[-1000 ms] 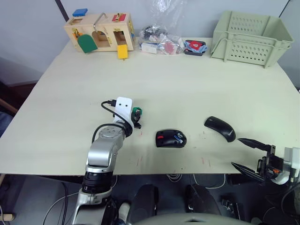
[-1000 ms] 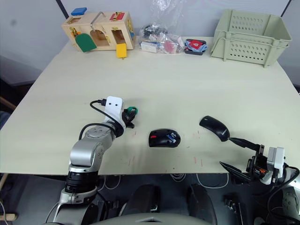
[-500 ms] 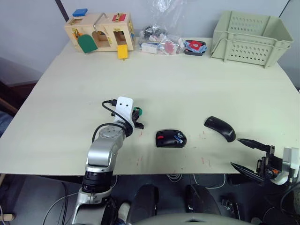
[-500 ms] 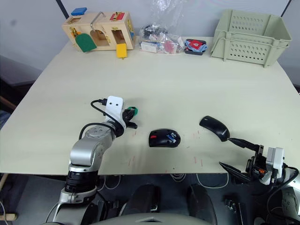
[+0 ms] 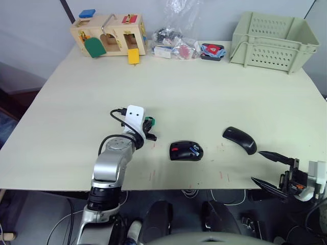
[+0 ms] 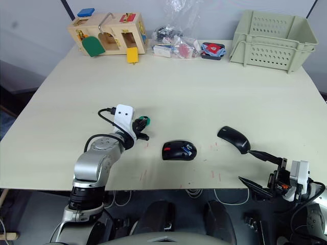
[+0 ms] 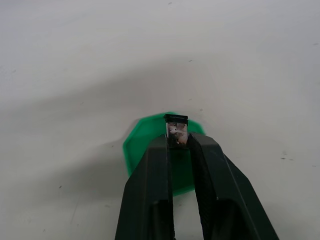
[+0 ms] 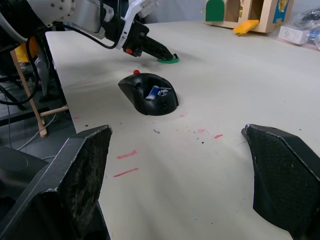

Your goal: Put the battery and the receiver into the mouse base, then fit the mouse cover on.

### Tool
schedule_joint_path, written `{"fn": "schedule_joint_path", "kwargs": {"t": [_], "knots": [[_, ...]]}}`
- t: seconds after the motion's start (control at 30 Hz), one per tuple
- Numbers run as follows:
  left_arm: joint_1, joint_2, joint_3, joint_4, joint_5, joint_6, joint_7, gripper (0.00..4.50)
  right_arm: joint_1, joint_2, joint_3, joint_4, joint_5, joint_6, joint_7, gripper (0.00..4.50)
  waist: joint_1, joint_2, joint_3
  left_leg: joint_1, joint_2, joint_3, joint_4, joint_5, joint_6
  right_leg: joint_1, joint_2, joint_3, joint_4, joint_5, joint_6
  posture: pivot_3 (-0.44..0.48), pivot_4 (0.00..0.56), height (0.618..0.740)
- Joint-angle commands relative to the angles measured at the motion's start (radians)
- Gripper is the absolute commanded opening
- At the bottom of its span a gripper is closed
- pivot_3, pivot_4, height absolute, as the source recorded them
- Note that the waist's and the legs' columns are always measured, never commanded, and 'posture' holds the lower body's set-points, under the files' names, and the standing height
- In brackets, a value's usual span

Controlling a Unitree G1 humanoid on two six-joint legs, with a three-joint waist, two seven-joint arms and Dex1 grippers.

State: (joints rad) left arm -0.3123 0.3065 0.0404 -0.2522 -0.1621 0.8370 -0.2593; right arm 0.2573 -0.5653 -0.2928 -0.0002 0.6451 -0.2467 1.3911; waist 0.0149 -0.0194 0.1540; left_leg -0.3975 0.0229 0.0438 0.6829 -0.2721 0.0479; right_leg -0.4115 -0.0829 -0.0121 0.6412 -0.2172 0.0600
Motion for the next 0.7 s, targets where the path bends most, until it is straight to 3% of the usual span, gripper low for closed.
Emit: {"fn": "schedule_joint_path", "kwargs": {"t": [0.03, 0.47, 0.7], "knots": [[-0.019, 0.065, 0.023, -0.027, -0.058, -0.071, -0.123, 0.44, -0.01, 0.002, -0.015, -0.02, 0.012, -0.017, 0.002, 4.5, 0.0, 0.0, 0.0, 0.0, 0.0, 0.0, 0.0, 0.0, 0.0, 0.0, 0.0, 0.0, 0.0, 0.0, 0.0, 0.0, 0.15, 0.74], [-0.087, 0.362, -0.02, 0.065, -0.231, -0.267, -0.693, 0.44, -0.026, 0.002, 0.006, -0.116, 0.031, 0.03, -0.025, 4.5, -0.001, 0.001, 0.001, 0.0, 0.001, 0.001, 0.0, 0.0, 0.0, 0.0, 0.001, 0.0, 0.0, -0.002, -0.004, 0.0, 0.15, 0.74], [-0.141, 0.418, -0.089, 0.111, -0.242, -0.382, -0.915, 0.44, -0.037, -0.018, 0.029, -0.229, 0.033, 0.148, -0.119, 4.5, 0.001, 0.001, 0.001, 0.0, 0.0, 0.001, 0.0, 0.0, 0.0, 0.0, 0.0, 0.0, 0.0, -0.002, -0.004, 0.0, 0.15, 0.74]]}}
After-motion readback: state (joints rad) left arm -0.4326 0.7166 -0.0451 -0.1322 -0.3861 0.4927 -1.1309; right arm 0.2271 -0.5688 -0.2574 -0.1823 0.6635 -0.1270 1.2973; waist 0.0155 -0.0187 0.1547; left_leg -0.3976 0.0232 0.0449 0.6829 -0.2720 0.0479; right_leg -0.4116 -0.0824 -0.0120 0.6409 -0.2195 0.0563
